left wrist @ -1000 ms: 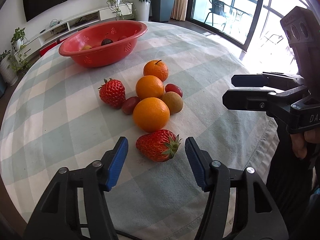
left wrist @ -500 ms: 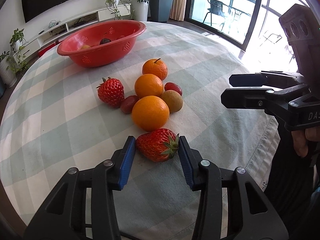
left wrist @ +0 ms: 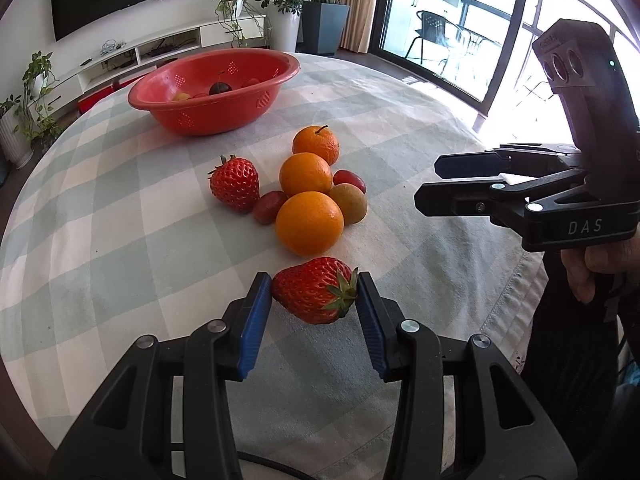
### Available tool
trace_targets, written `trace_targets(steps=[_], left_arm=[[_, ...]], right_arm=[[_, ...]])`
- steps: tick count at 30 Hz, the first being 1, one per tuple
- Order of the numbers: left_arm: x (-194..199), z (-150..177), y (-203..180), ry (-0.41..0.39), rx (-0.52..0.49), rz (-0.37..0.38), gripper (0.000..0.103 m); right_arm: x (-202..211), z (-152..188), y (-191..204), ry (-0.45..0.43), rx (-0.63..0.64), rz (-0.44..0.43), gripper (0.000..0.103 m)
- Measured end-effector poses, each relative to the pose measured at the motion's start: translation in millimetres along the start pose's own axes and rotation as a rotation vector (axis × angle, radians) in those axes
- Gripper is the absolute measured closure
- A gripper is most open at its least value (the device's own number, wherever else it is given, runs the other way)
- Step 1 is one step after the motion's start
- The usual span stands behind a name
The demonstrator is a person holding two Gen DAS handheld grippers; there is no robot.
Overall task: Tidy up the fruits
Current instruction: 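Lower the left gripper onto the red strawberry and close it, then lift the strawberry with the left gripper while the right gripper closes on a large orange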
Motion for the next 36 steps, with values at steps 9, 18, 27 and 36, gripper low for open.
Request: trace_targets(steps=[9, 18, 27, 36], left_arm=[[16, 4, 9, -0.021, 0.033, -0.002, 0.063], [19, 10, 15, -0.028, 0.061, 0.005, 0.063], [22, 13, 20, -0.035, 0.08, 0.011, 0.063], [27, 14, 25, -0.048, 0.096, 0.006, 0.062]], right_arm=[[-26, -9, 4, 0.067, 0.104, 0.016, 0.053], [-37, -14, 13, 0.091, 0.147, -0.011, 0.057], [-35, -24, 6, 0.09, 0.13, 0.007, 0.058], [-31, -26, 66, 0.064, 0.22, -0.127, 0.058]])
Point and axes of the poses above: each gripper's, at about its wrist camera, not at the fingertips, and x roughly against the way its jaws point, y to its left, z to its underside, the point moved 4 cm from there along -x, roughly the way its jaws point, and after that the axes turned 6 degrees about -y, right-handed, at the moved point
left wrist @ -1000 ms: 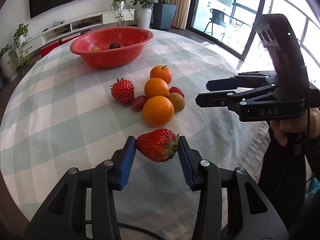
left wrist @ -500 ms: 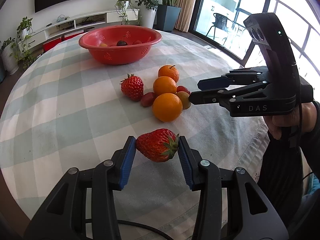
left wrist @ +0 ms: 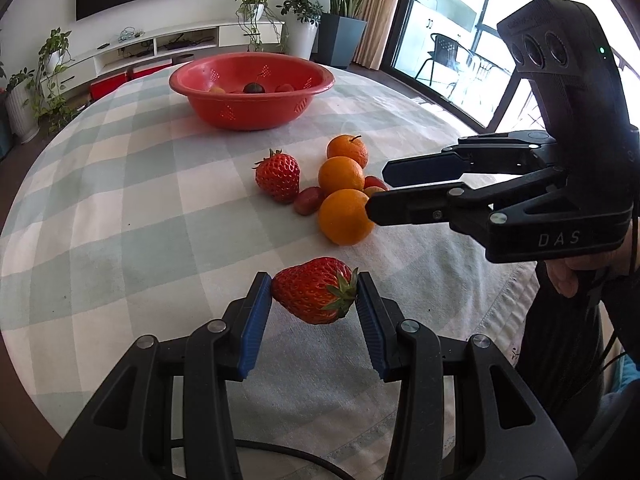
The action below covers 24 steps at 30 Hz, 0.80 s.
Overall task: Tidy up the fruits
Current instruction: 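Lift the strawberry with the left gripper while the right gripper closes on a large orange, then carry the strawberry in the left gripper to the red bowl while the right gripper carries the orange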
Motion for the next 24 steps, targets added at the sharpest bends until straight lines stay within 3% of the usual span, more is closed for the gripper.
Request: trace_targets(steps=[9, 20, 24], left_arm=[[11, 5, 18, -0.014, 0.034, -0.019, 0.062], [14, 7, 22, -0.023, 0.048, -0.014, 0.062], [14, 6, 21, -0.024, 0.05, -0.015, 0.062]], right_arm=[[-23, -1, 7, 0.059, 0.053, 0.054, 0.06], [-38, 7, 23, 0.129, 0.277, 0.183, 0.059], [-39, 8, 25, 0.136, 0.301, 0.198, 0.061]])
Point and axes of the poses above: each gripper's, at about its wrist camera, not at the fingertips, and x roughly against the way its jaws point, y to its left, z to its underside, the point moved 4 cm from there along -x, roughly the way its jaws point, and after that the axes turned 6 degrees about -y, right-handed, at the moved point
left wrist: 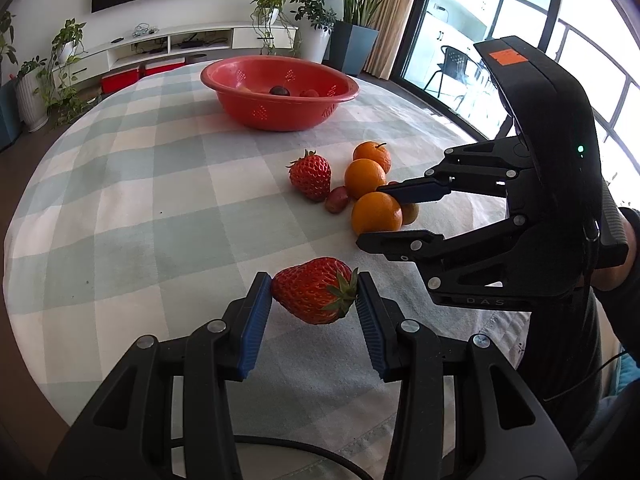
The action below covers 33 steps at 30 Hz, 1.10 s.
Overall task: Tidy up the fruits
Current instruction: 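Carry the strawberry in the left gripper to the red bowl while the right gripper carries the orange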
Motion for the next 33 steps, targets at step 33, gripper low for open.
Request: trace_targets(steps=[33], left_arm=[[-3, -115, 14, -0.09, -0.082, -0.015, 0.063]], right_arm=[[75, -47, -116, -0.256, -0.367, -0.099, 0.062]])
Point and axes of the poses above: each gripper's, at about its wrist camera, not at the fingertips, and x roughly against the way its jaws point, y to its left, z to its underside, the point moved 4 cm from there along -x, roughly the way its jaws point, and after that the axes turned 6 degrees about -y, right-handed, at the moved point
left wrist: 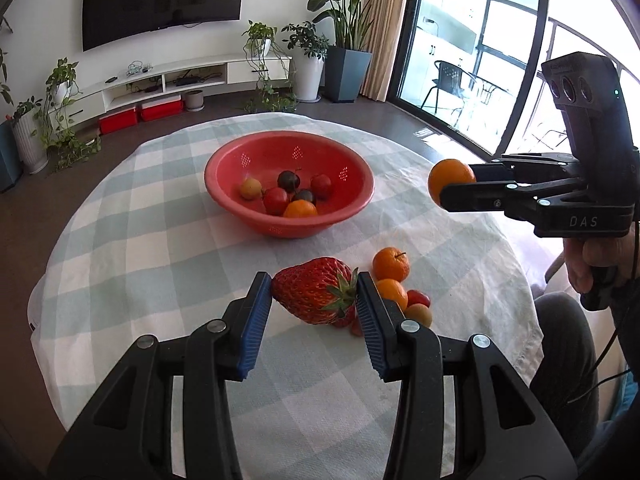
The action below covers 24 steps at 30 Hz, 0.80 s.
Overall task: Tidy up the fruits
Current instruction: 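Carry the strawberry in the left gripper to the red bowl while the right gripper carries the orange, then open the left gripper over the bowl while the right gripper releases the orange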
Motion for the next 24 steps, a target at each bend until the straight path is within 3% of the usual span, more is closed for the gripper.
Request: trace_targets(steps=[7, 12, 24], left_arm=[[-34, -57, 17, 0.005, -0.025, -0.007, 0.062], [-72, -84, 32, 0.036, -0.03, -0.019, 0.062], [-155, -84, 49, 0.149, -0.055, -0.069, 0.062]], right_arm=[[-24, -50, -29, -0.01, -0.049, -0.019, 0.062], [-54, -65, -36, 0.02, -0.057, -0.026, 0.062], [-130, -51, -57, 0.148, -0.106, 0.003, 0.062]])
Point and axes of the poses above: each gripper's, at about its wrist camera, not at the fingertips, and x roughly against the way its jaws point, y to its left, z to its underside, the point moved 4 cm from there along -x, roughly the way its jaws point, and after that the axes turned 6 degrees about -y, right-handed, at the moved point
